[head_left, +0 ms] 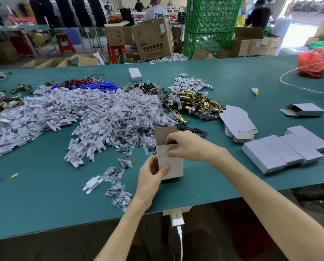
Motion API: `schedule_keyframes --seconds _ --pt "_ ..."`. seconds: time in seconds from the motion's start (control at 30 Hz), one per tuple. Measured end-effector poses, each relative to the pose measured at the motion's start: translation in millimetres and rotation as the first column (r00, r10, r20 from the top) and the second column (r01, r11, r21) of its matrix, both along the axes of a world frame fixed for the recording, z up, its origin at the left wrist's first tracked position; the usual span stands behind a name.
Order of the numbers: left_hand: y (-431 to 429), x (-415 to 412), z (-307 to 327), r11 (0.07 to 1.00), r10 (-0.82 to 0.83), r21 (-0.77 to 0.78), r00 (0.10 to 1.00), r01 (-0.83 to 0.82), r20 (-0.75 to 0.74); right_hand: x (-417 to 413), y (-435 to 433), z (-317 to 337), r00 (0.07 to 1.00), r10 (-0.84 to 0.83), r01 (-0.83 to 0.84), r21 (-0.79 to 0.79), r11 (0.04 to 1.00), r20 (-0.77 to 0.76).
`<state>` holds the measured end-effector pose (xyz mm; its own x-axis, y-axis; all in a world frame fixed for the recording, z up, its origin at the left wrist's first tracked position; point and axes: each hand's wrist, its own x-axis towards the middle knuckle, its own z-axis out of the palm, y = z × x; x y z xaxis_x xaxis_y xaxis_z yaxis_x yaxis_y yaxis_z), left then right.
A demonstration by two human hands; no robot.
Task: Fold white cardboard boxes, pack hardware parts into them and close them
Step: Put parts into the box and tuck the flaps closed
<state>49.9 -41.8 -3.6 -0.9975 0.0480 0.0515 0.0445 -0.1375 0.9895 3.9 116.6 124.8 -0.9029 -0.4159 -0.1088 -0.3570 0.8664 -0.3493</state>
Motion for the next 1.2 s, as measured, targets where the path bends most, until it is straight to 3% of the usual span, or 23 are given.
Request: schedule_keyframes --seconds 0.07,0.37,0.6,0.67,0.77,0.87,0.97,1.2 --pt "-0.1 0.0 0.3 1.000 -0.003 0.001 1.000 0.003 0.000 1.1 2.1 0.4 1.000 -0.017 0.018 -0.051 0.999 0.012" --pt "1.0 -0.7 0.6 1.000 0.013 0.008 1.000 -0.013 0.011 2.2 0.9 1.6 0.999 0.032 -0.031 0.032 0.999 -0.035" --pt "1.1 0.4 2.1 0.999 0.016 0.033 1.000 -0.015 -0.012 10.4 20.7 -12.9 0.954 -0.088 0.005 -0.276 0.961 -0.288" --pt "1.0 0.7 3.8 0.998 0.005 0.064 1.000 -0.004 -0.021 13.8 24.8 -26.3 0.954 -0.139 0.013 -0.425 0.905 -0.267" --pt "1.1 0.7 5.3 0.995 -0.001 0.100 1.000 0.001 -0.005 19.6 26.7 -49.1 0.975 -0.218 0.142 -0.659 0.739 -0.034" --pt "2.5 1.4 5.5 0.995 -0.043 0.088 0.999 0.043 -0.011 28.6 24.6 -71.7 0.967 -0.184 0.252 -0.787 0.563 0.178" --pt "5.1 2.2 7.0 0.998 -0.029 0.046 0.999 0.030 -0.020 38.6 16.2 -88.0 0.956 -0.165 0.290 -0.863 0.413 0.243" --pt "3.1 1.2 1.9 0.999 0.018 0.036 1.000 -0.018 -0.012 44.6 3.3 -98.2 0.935 -0.128 0.353 -0.906 0.235 0.331"
